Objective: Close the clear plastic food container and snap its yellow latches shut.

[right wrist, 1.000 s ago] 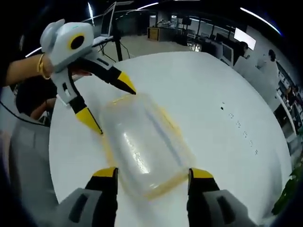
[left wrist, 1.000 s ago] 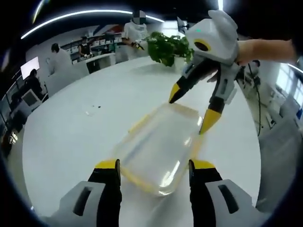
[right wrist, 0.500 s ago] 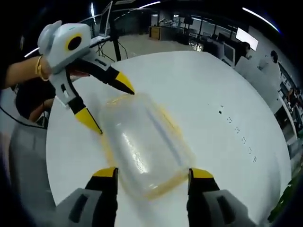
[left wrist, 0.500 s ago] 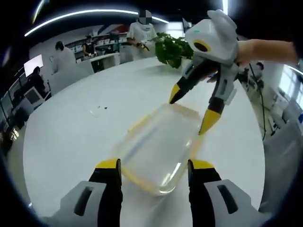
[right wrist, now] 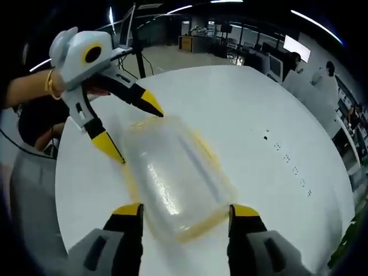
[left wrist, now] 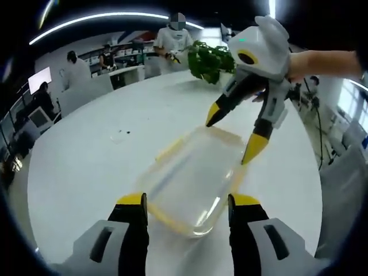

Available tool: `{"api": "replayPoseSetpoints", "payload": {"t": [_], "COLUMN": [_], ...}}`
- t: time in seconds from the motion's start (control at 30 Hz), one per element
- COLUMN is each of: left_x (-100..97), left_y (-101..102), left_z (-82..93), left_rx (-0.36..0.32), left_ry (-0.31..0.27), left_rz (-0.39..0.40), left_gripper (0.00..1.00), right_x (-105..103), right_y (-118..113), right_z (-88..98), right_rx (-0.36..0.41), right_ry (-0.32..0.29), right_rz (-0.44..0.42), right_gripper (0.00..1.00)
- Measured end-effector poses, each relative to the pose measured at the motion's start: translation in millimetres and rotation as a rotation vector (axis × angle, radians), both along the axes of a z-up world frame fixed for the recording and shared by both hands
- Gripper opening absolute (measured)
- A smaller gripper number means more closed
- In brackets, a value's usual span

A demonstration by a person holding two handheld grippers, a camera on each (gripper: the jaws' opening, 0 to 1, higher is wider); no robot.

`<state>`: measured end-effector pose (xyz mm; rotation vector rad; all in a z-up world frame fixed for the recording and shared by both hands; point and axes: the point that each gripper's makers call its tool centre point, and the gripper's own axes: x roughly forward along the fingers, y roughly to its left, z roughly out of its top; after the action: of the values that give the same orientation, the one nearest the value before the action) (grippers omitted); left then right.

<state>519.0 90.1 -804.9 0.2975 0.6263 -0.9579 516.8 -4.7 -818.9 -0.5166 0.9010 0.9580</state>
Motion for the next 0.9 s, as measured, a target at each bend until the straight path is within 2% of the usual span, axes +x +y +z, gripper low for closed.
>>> {"api": "replayPoseSetpoints", "payload": {"t": [0.73,0.9], "left_x": [0.0,-1.2], "left_y": [-0.3,2.2], "left_z": [0.3,2.5], "left_rx": [0.004,-0.009], "left_ry": [-0.005,-0.018], "left_rz": [-0.001,0.046], "left_gripper": [0.55,0.58], "right_x": [0.2,-1.8], "right_y": [0.2,0.2], "right_z": [0.2,0.9], "right_rx": [0.001,0.017], "right_ry": [-0.003,-0.004], "right_rz": [0.006,0.000], "right_gripper": [0.59,0.60]}}
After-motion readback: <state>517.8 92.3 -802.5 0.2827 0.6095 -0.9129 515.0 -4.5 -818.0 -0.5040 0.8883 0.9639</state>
